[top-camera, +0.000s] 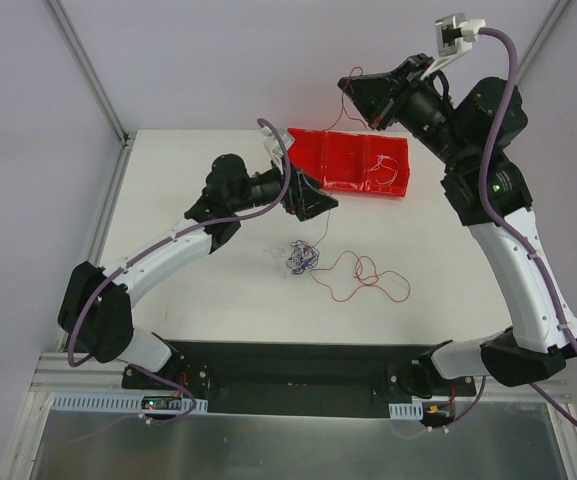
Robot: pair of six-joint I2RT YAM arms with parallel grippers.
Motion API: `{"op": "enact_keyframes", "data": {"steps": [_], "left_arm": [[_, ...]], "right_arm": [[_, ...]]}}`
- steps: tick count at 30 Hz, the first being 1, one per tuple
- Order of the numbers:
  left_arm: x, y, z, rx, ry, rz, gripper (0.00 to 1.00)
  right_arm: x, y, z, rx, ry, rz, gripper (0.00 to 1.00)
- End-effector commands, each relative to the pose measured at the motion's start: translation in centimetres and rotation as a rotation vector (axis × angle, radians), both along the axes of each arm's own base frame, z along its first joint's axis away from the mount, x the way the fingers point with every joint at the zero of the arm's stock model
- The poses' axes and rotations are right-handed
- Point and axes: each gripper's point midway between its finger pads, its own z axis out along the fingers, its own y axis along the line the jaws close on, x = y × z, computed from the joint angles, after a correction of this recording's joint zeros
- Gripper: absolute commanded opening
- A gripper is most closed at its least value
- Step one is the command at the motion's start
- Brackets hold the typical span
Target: Untangle the cables
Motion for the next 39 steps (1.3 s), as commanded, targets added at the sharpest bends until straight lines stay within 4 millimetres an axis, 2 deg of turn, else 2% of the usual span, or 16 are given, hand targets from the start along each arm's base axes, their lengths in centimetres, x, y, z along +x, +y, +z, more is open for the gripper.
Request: {"op": "enact_keyframes", "data": {"steps": [1, 4, 9, 12, 14, 19, 21, 23, 25, 26, 29, 31, 33, 36, 38, 39], "left_arm": [[-1.6, -2.1, 4.3, -0.062, -0.178, -0.16, 0.75], [-2.2, -2.1, 4.2, -0.061, -0.162, -0.167, 0.58], [-4.5, -2.8, 4.7, -0.044, -0.117, -0.257, 0.0], [-6.6, -1.9, 6.7, -0.068, -0.06, -0.269, 0.0], [-7.9, -0.6, 8.3, -0.08, -0.004, -0.245, 0.0], [-11.3, 3.6, 13.1, -0.094, 0.061, -0.138, 0.0], [-11.8, 5.6, 14.4, -0.109, 0.073, -0.047, 0.0], [-12.1, 7.2, 15.3, -0.114, 0.083, 0.02, 0.0], [-12.3, 8.3, 16.1, -0.112, 0.099, 0.056, 0.0], [-12.4, 8.6, 16.6, -0.114, 0.108, 0.057, 0.0], [-12.1, 8.5, 17.4, -0.114, 0.133, 0.063, 0.0], [-11.6, 8.6, 17.7, -0.117, 0.141, 0.086, 0.0], [-10.8, 9.1, 18.4, -0.11, 0.067, 0.137, 0.0], [-8.6, 10.1, 18.1, -0.061, 0.029, 0.248, 0.0], [-7.3, 10.3, 17.7, -0.021, 0.032, 0.274, 0.0], [-6.8, 10.3, 17.5, -0.013, 0.029, 0.283, 0.0]], "right_arm": [[-3.3, -1.3, 3.4, 0.08, -0.096, 0.032, 0.0], [-3.6, -1.6, 2.5, 0.07, -0.086, 0.027, 0.0], [-3.8, -2.2, 0.3, 0.051, -0.056, 0.002, 0.0], [-3.9, -3.0, -1.8, -0.016, -0.039, -0.038, 0.0], [-3.6, -3.9, -4.5, -0.095, 0.002, -0.089, 0.0], [-3.9, -4.7, -15.0, -0.285, 0.133, -0.098, 0.0], [-4.4, -4.8, -19.7, -0.344, 0.218, -0.083, 0.0], [-5.2, -4.8, -23.4, -0.382, 0.265, -0.056, 0.0], [-5.6, -5.6, -25.9, -0.423, 0.298, -0.08, 0.0], [-5.8, -5.9, -27.0, -0.44, 0.318, -0.082, 0.0], [-7.2, -4.8, -29.0, -0.452, 0.355, 0.004, 0.0], [-7.7, -4.3, -29.9, -0.455, 0.374, 0.03, 0.0], [-7.9, -3.6, -30.5, -0.426, 0.383, 0.06, 0.01], [-7.7, -2.7, -32.1, -0.452, 0.422, 0.103, 0.22], [-7.3, -2.2, -33.3, -0.48, 0.45, 0.123, 0.3], [-7.1, -2.0, -33.6, -0.496, 0.456, 0.125, 0.39]]}}
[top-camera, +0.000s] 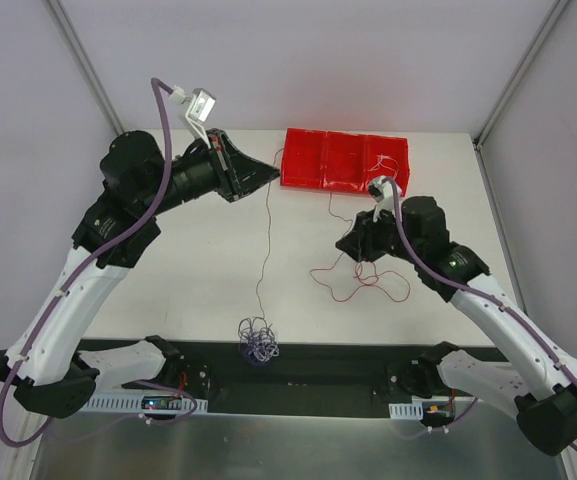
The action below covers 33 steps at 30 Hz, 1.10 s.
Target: Untangle the cables
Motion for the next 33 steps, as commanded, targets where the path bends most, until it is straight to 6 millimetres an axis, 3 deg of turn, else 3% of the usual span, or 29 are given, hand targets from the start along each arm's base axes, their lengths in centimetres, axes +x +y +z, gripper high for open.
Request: {"op": "enact_keyframes", "data": {"steps": [1, 4, 7, 8, 11, 16, 19, 23, 25, 27, 29, 31, 33], "left_arm": [[2.5, 1.6, 1.2, 0.055, -0.079, 0.116, 0.0], [4.2, 1.8, 0.8, 0.076, -0.075, 0.152, 0.0], [5.4, 1.8, 0.8, 0.065, -0.04, 0.145, 0.0], [5.6, 1.7, 0.9, 0.062, -0.034, 0.134, 0.0], [5.9, 1.4, 0.8, 0.056, -0.014, 0.122, 0.0], [5.8, 1.5, 1.0, 0.047, -0.007, 0.114, 0.0], [5.8, 1.4, 1.3, 0.04, -0.006, 0.108, 0.0], [5.9, 1.3, 2.0, 0.022, 0.001, 0.103, 0.0], [5.9, 1.4, 2.5, 0.01, 0.0, 0.111, 0.0], [5.8, 1.4, 3.2, -0.002, -0.004, 0.111, 0.0], [5.8, 1.6, 4.0, -0.012, -0.023, 0.123, 0.0], [5.9, 2.5, 5.3, -0.019, -0.06, 0.165, 0.0], [5.8, 3.5, 6.7, -0.022, -0.103, 0.205, 0.0]], "right_arm": [[0.8, 1.6, -0.5, -0.016, 0.006, 0.055, 0.49], [0.1, 2.5, -0.7, -0.066, -0.04, 0.069, 0.68], [-1.6, 4.7, -1.0, -0.058, -0.158, 0.12, 0.83], [-2.1, 5.3, -2.2, -0.05, -0.185, 0.133, 0.89], [-2.5, 7.8, -1.8, 0.032, -0.252, 0.146, 0.95], [1.3, 10.5, -2.5, 0.048, -0.323, 0.028, 1.0], [2.5, 14.0, -2.3, 0.091, -0.331, 0.07, 0.97], [6.1, 15.9, -6.9, 0.016, -0.279, -0.082, 0.99], [7.7, 15.6, -9.0, -0.014, -0.28, -0.182, 0.87], [8.5, 16.2, -9.7, 0.012, -0.299, -0.203, 0.71], [9.1, 16.1, -10.9, -0.025, -0.292, -0.229, 0.35], [8.7, 14.9, -12.7, -0.05, -0.261, -0.259, 0.07], [8.0, 13.3, -14.4, -0.078, -0.237, -0.275, 0.01]]}}
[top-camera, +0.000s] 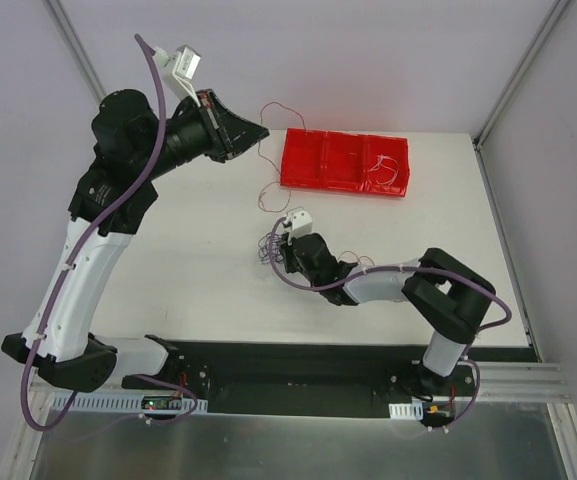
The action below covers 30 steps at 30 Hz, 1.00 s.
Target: Untangle the cables
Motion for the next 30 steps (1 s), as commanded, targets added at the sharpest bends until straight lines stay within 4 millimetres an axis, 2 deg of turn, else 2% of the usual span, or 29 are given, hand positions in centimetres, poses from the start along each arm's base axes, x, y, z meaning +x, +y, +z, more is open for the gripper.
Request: {"op": "enact_keyframes", "data": {"steps": [1, 4, 5, 6, 9, 11, 12, 13, 14, 15, 18, 22, 27, 30], "left_arm": [[-0.7, 2.5, 5.4, -0.046, -0.146, 0.094, 0.0], [-0.8, 3.5, 6.8, -0.047, -0.195, 0.145, 0.0], [-0.9, 3.7, 7.1, -0.047, -0.202, 0.15, 0.0], [-0.8, 3.7, 7.0, -0.039, -0.204, 0.154, 0.0], [-0.4, 3.7, 6.0, -0.015, -0.178, 0.158, 0.0], [0.1, 3.4, 4.6, 0.006, -0.145, 0.153, 0.0], [0.2, 3.2, 4.0, 0.017, -0.134, 0.144, 0.0], [0.3, 3.0, 3.3, 0.028, -0.122, 0.131, 0.0], [0.5, 2.7, 2.7, 0.038, -0.108, 0.118, 0.0], [0.5, 2.6, 2.0, 0.044, -0.09, 0.109, 0.0], [0.9, 2.2, 0.2, 0.055, -0.041, 0.099, 0.0], [1.1, 1.8, -1.1, 0.053, 0.009, 0.085, 0.0], [0.4, 1.1, -1.4, 0.045, 0.03, 0.033, 0.0], [0.3, 1.1, -1.6, 0.046, 0.038, 0.025, 0.0]], "right_arm": [[0.5, -1.8, 1.0, 0.084, -0.043, -0.107, 0.01], [-1.2, -3.1, -1.1, 0.047, 0.0, -0.077, 0.01], [-1.7, -3.8, -1.4, 0.034, 0.014, -0.071, 0.04], [-2.3, -4.2, -1.2, 0.021, 0.019, -0.049, 0.12], [-4.0, -6.3, 1.7, -0.02, 0.029, -0.008, 0.57], [-4.6, -8.5, 5.2, -0.071, -0.004, 0.006, 0.82], [-4.7, -9.8, 6.5, -0.1, -0.018, 0.005, 0.99], [-4.7, -10.8, 8.4, -0.095, -0.021, 0.017, 0.97], [-5.0, -11.0, 10.3, -0.058, -0.005, 0.068, 0.96], [-5.9, -11.7, 11.4, -0.043, 0.052, 0.126, 0.96], [-6.0, -12.0, 17.2, 0.058, 0.027, 0.191, 0.96], [-4.9, -9.7, 23.6, 0.196, -0.052, 0.268, 0.96], [-2.1, -6.9, 30.3, 0.422, -0.108, 0.387, 0.96], [-0.8, -5.3, 31.8, 0.521, -0.095, 0.479, 0.96]]}}
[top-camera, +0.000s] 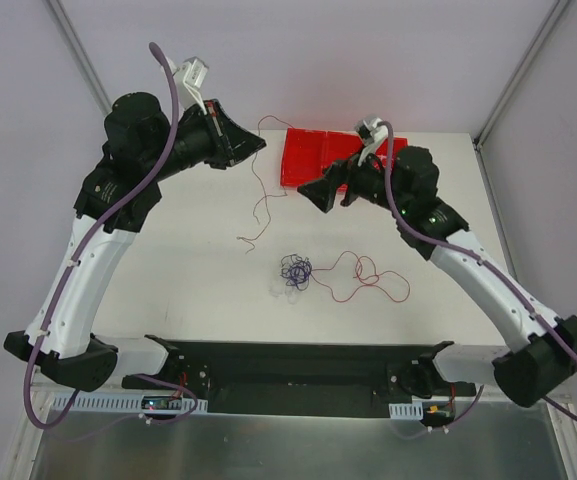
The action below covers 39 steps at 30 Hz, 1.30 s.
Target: Untangle the cables
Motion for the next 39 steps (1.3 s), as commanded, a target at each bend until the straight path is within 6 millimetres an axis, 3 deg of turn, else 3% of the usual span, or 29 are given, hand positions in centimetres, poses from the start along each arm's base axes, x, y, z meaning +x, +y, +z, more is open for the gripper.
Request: {"op": "enact_keyframes", "data": {"steps": [1, 4, 11, 17, 20, 23, 32, 39], "left_arm": [[-0.9, 0.0, 1.0, -0.034, -0.014, -0.037, 0.0], [-0.8, 0.0, 0.9, -0.034, -0.013, -0.029, 0.0], [-0.3, 0.0, 0.5, -0.03, 0.0, -0.014, 0.0], [-0.2, 0.2, 0.4, -0.026, -0.004, 0.0, 0.0], [-0.4, 0.2, 0.8, -0.031, -0.012, -0.005, 0.0], [-0.5, 0.2, 1.0, -0.031, -0.018, -0.011, 0.0], [-0.4, 0.1, 0.9, -0.03, -0.014, -0.016, 0.0], [-0.1, 0.0, 0.8, -0.031, -0.011, -0.014, 0.0]], "right_arm": [[-0.1, 3.2, 4.8, 0.199, -0.01, 0.236, 0.96], [-0.6, 4.4, 6.4, 0.288, -0.013, 0.31, 0.97], [-2.3, 5.0, 7.2, 0.351, 0.01, 0.31, 0.99], [-1.0, 3.4, 5.6, 0.332, 0.028, 0.135, 0.95], [1.4, 1.4, 1.9, 0.166, 0.091, -0.072, 0.95], [2.3, -0.4, 0.5, 0.091, 0.071, -0.17, 0.95], [-2.1, -0.7, 3.8, 0.089, -0.095, -0.032, 0.95], [-1.8, 1.8, 6.0, 0.174, -0.057, 0.038, 0.96]]}}
